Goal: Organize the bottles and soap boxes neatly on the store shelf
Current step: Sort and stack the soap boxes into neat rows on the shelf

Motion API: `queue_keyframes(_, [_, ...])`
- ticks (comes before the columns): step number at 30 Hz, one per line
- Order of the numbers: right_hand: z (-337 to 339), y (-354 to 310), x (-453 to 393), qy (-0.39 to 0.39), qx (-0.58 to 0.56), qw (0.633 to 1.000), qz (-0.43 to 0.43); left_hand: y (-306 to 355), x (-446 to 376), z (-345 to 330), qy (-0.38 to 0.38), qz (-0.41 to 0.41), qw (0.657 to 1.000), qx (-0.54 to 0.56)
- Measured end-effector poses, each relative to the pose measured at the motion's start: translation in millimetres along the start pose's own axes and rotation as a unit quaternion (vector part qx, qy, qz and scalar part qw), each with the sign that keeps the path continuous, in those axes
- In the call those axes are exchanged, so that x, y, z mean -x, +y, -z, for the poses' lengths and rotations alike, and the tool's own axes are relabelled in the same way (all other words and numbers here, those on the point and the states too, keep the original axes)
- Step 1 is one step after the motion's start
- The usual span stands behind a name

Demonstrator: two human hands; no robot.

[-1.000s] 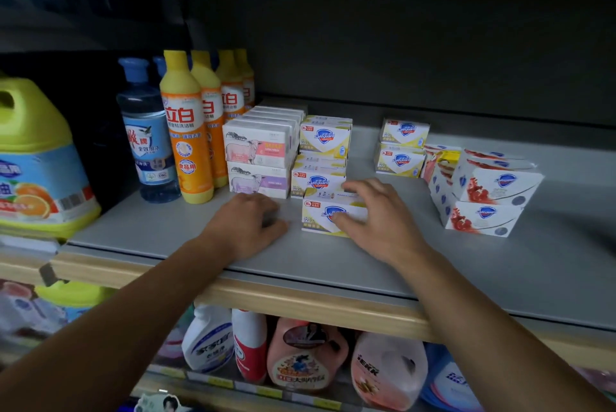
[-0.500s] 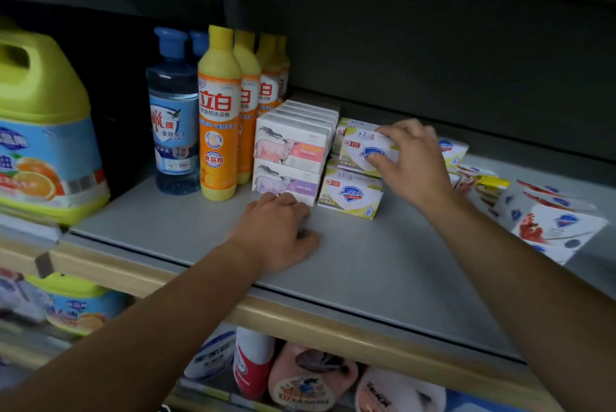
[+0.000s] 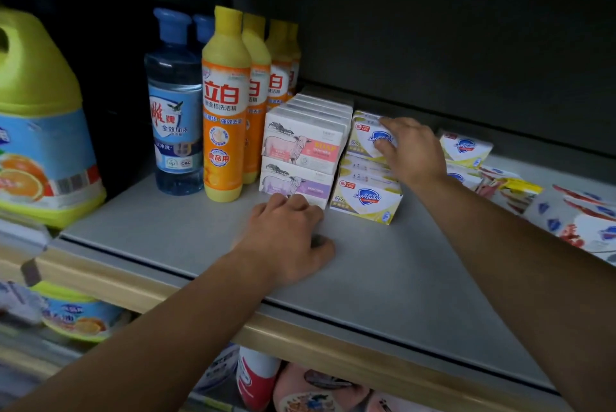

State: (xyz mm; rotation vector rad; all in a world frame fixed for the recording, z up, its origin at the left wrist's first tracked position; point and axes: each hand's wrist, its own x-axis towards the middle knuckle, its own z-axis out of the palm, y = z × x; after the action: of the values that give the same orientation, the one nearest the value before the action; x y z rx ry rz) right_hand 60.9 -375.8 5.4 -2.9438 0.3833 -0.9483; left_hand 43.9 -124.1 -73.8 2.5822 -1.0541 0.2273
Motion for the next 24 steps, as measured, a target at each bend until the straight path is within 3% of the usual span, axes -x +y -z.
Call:
queue_keyframes(10, [-19.4, 10.0, -17.9, -0.016, -0.062, 0.997, -0.038, -2.3, -0.3, -2.0, 0.004, -0.001, 1.0, 0.005])
queue_keyframes(15, [-3.2, 5.1, -15.3, -0.068, -0.011, 0.997, -0.041, 0.1, 0.6, 1.8, -0.001, 0.001, 1.0, 0.01])
queue_keyframes(21, [36.3, 7.9, 40.8, -0.005, -0.11, 0.992, -0.056, 4.4, 4.4, 8.9, -0.008, 0.009, 1.0, 0.002])
queue_keyframes(24, [48.6, 15.0, 90.3, -0.021, -0.121, 0.99, -0.075, 9.5, 7.7, 14.5, -0.003, 0.005, 1.0, 0.004])
